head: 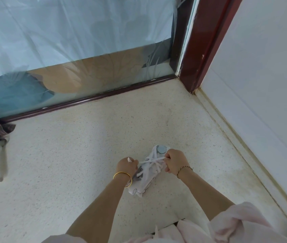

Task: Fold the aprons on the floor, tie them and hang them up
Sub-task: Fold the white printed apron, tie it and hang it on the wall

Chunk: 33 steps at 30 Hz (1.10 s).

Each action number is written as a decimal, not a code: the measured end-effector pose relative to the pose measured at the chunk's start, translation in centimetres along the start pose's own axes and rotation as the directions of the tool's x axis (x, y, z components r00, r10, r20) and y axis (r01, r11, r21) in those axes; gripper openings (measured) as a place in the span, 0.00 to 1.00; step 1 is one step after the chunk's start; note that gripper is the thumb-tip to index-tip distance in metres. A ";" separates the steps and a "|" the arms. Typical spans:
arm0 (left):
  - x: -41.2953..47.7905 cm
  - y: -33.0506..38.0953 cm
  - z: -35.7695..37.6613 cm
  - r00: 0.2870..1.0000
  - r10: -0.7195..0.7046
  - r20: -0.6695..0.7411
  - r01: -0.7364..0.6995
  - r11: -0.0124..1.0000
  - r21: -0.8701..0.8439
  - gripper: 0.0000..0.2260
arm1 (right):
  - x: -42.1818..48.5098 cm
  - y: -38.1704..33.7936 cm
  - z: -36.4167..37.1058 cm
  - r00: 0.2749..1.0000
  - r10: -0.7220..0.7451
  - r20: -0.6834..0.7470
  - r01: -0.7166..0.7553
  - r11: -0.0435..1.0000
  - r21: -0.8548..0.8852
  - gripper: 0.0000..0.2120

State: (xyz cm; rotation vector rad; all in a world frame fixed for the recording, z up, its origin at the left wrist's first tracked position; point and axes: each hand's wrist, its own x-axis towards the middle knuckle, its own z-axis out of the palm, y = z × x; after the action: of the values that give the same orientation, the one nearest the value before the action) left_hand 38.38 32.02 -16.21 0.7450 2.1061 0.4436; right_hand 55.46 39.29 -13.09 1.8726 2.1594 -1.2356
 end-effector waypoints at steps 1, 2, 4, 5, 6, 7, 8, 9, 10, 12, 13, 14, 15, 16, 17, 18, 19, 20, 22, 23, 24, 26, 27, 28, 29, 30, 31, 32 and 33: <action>0.0 0.0 -0.1 0.999 -0.033 0.007 0.034 0.999 -0.012 0.16 | 0.2 0.3 -0.1 1.000 0.027 -0.003 -0.026 0.999 0.019 0.11; 0.1 0.0 -0.3 0.998 -0.062 0.015 0.062 0.998 -0.029 0.17 | 0.3 0.5 -0.1 0.999 0.050 -0.005 -0.050 0.998 0.043 0.09; 0.4 -0.1 -0.4 0.995 -0.094 0.036 0.096 0.993 -0.061 0.17 | 0.5 0.7 -0.3 0.998 0.066 -0.008 -0.065 0.996 0.060 0.07; 0.5 -0.1 -0.3 0.993 -0.110 0.043 0.113 0.991 -0.067 0.17 | 0.5 0.8 -0.3 0.998 0.068 -0.009 -0.068 0.996 0.059 0.07; 0.5 -0.1 -0.3 0.992 -0.122 0.042 0.125 0.989 -0.074 0.17 | 0.5 0.8 -0.3 0.998 0.067 -0.016 -0.066 0.996 0.064 0.07; 0.5 0.1 -0.3 0.990 -0.132 0.040 0.135 0.987 -0.090 0.16 | 0.4 0.7 -0.4 0.998 0.061 -0.025 -0.059 0.996 0.070 0.07; 0.7 0.2 -0.6 0.990 -0.135 0.038 0.139 0.983 -0.118 0.16 | 0.3 0.5 -0.5 0.999 0.044 -0.029 -0.042 0.996 0.075 0.06; 0.8 0.5 -1.0 0.991 -0.131 0.028 0.134 0.980 -0.150 0.14 | 0.2 0.1 -0.8 1.000 0.013 -0.025 -0.011 0.996 0.085 0.05; 0.9 0.8 -1.6 0.993 -0.116 0.003 0.115 0.982 -0.151 0.12 | 0.1 -0.2 -1.1 0.999 -0.028 -0.025 0.030 0.995 0.091 0.05; 0.9 1.7 -3.4 0.984 -0.044 -0.172 0.043 0.999 -0.014 0.06 | -0.2 -1.1 -2.4 0.991 -0.121 -0.054 0.123 0.992 0.034 0.05; 0.8 2.5 -4.3 0.965 0.030 -0.259 -0.011 0.997 0.074 0.13 | -0.6 -1.8 -3.3 0.986 -0.148 -0.078 0.149 0.989 0.005 0.06; 0.5 3.3 -4.8 0.949 0.134 -0.286 -0.107 0.988 0.108 0.19 | -0.7 -2.4 -4.1 0.981 -0.173 -0.087 0.172 0.985 -0.016 0.06; -0.2 4.7 -5.3 0.932 0.272 -0.240 -0.254 0.961 0.106 0.22 | -1.1 -3.1 -5.0 0.977 -0.189 -0.103 0.187 0.982 -0.024 0.07; -0.8 6.3 -5.4 0.902 0.412 -0.131 -0.404 0.911 0.083 0.24 | -1.5 -3.9 -5.9 0.972 -0.201 -0.123 0.198 0.980 -0.035 0.07; -1.7 7.8 -5.1 0.865 0.501 0.000 -0.500 0.863 0.069 0.25 | -2.0 -4.6 -6.9 0.968 -0.212 -0.134 0.206 0.977 -0.052 0.06; -2.4 9.2 -4.7 0.830 0.547 0.110 -0.556 0.828 0.081 0.27 | -2.4 -5.3 -7.9 0.964 -0.221 -0.145 0.213 0.975 -0.067 0.05; -3.0 10.6 -4.2 0.805 0.565 0.182 -0.587 0.803 0.100 0.30 | -3.0 -5.9 -9.0 0.961 -0.223 -0.162 0.215 0.974 -0.065 0.04; -3.5 11.9 -3.9 0.796 0.572 0.201 -0.598 0.794 0.110 0.33 | -3.7 -6.5 -10.2 0.957 -0.226 -0.182 0.219 0.974 -0.055 0.04; -4.2 14.5 -3.1 0.790 0.594 0.154 -0.610 0.786 0.096 0.37 | -5.0 -7.4 -12.5 0.936 -0.251 -0.246 0.245 0.968 -0.054 0.05; -4.8 15.7 -2.9 0.782 0.612 0.120 -0.622 0.779 0.078 0.36 | -5.6 -7.9 -13.7 0.924 -0.270 -0.270 0.265 0.963 -0.053 0.04; -5.3 17.0 -2.7 0.768 0.632 0.099 -0.638 0.768 0.048 0.35 | -6.3 -8.3 -15.0 0.910 -0.286 -0.301 0.281 0.958 -0.061 0.04; -6.6 19.8 -2.6 0.740 0.666 0.095 -0.668 0.744 -0.012 0.32 | -7.9 -8.7 -17.7 0.881 -0.294 -0.371 0.305 0.952 -0.028 0.05; -7.3 21.1 -2.8 0.733 0.671 0.113 -0.670 0.740 -0.050 0.31 | -8.7 -8.6 -19.0 0.867 -0.270 -0.420 0.324 0.944 0.062 0.06; -8.0 22.4 -3.0 0.716 0.686 0.130 -0.676 0.728 -0.118 0.29 | -9.6 -8.2 -20.2 0.845 -0.222 -0.487 0.353 0.915 0.195 0.07; -8.6 23.6 -3.4 0.687 0.712 0.142 -0.680 0.700 -0.217 0.26 | -10.4 -7.6 -21.4 0.810 -0.159 -0.564 0.390 0.865 0.317 0.07; -9.2 24.7 -4.0 0.649 0.749 0.136 -0.689 0.654 -0.313 0.21 | -11.0 -6.8 -22.3 0.772 -0.090 -0.629 0.424 0.810 0.405 0.08; -9.9 25.8 -4.8 0.604 0.788 0.119 -0.702 0.597 -0.388 0.17 | -11.8 -6.0 -23.1 0.740 -0.035 -0.672 0.441 0.780 0.444 0.08; -10.6 27.0 -5.6 0.567 0.816 0.111 -0.704 0.550 -0.449 0.15 | -12.4 -5.2 -23.8 0.736 -0.004 -0.677 0.440 0.763 0.474 0.08; -11.3 28.0 -6.3 0.545 0.828 0.129 -0.680 0.527 -0.510 0.12 | -12.6 -4.6 -24.1 0.779 0.014 -0.627 0.414 0.739 0.531 0.10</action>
State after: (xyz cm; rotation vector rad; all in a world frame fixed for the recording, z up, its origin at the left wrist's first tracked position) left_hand 48.43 45.66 9.56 1.3839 1.1516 1.1013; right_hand 66.07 42.74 12.17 2.6543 2.5074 -1.8370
